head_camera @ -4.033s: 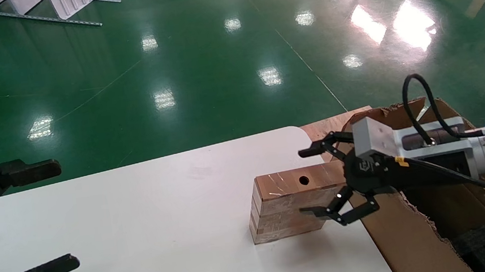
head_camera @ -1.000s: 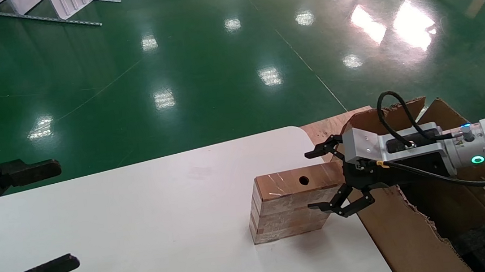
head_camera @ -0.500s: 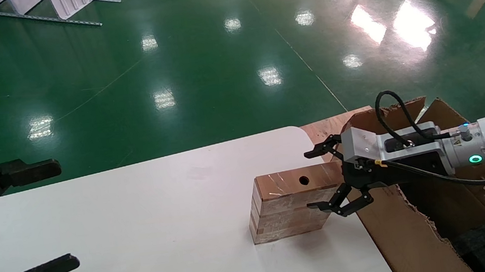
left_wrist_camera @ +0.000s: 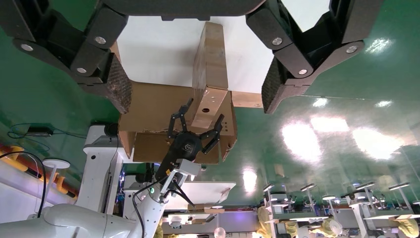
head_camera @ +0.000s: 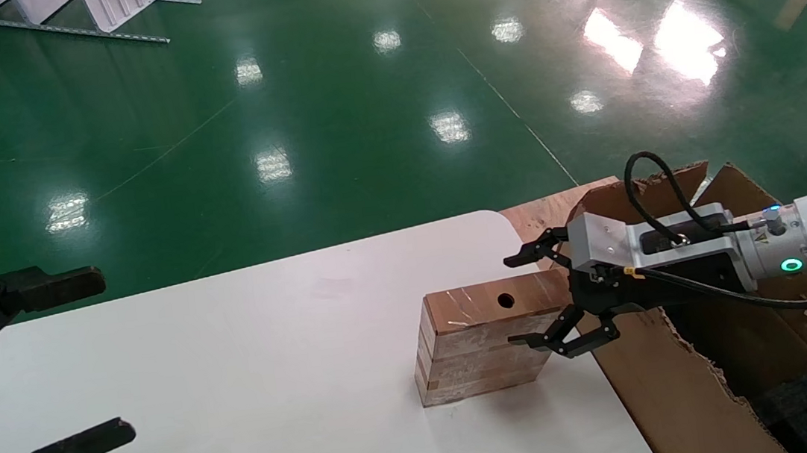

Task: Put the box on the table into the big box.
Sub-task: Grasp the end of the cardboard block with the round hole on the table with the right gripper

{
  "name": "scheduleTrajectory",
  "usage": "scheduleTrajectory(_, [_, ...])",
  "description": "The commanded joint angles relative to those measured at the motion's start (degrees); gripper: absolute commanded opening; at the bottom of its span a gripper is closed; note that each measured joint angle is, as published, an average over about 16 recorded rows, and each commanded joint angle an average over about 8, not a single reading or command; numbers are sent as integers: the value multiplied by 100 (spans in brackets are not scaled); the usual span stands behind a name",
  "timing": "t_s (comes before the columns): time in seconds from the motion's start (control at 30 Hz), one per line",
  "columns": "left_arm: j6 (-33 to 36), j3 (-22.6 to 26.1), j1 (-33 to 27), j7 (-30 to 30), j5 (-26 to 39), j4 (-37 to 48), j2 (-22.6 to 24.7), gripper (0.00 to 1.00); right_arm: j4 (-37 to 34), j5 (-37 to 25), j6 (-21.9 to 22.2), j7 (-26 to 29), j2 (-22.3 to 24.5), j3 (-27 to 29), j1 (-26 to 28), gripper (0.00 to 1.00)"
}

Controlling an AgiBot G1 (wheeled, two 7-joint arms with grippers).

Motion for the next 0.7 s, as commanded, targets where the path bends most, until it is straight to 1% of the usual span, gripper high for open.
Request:
scheduleTrajectory(0.03, [0, 0, 0, 0, 0, 0, 0, 0, 2, 0, 0, -1, 1, 0, -1, 0])
scheduleTrajectory(0.7, [0, 0, 0, 0, 0, 0, 0, 0, 12, 18, -16, 8, 8, 6, -10, 0])
